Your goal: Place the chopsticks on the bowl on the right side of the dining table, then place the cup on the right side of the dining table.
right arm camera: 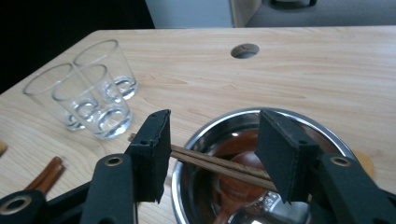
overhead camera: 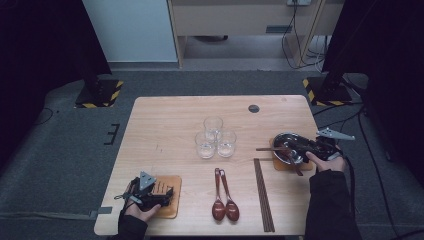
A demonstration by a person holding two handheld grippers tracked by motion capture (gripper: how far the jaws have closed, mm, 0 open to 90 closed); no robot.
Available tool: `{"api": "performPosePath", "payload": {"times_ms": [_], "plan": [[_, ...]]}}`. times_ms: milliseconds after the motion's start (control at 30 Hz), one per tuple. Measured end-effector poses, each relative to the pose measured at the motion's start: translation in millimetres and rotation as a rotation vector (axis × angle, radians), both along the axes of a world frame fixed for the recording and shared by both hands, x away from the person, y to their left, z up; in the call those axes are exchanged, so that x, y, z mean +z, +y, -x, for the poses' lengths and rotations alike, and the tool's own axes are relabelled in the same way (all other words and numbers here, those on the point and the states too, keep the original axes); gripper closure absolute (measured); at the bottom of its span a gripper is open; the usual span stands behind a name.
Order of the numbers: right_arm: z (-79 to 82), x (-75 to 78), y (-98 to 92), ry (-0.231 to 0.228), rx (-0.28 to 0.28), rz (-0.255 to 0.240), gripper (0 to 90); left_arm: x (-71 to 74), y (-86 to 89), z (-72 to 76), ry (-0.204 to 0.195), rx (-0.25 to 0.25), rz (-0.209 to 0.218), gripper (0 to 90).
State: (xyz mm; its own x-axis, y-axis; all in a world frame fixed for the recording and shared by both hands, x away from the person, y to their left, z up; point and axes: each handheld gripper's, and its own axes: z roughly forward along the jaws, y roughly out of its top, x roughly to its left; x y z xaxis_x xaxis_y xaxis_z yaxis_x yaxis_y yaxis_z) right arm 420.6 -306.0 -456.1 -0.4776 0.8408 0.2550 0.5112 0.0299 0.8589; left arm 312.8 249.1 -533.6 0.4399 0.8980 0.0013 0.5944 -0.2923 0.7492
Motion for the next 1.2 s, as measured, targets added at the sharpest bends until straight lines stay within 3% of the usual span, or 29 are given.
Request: {"api": "performPosePath", "payload": {"times_ms": [600,1200], "plan": [[5.1,23.4,20.7,-0.049,0.05,-0.002,41.2,0.0,0.0,-0.1,0.0,-0.001,0.0,1.1],[-3.6,47.9,46.8,-0.071,0.079,0.052,41.0,0.0,0.0,-0.1,0.0,-0.001,0.0,1.2]]}}
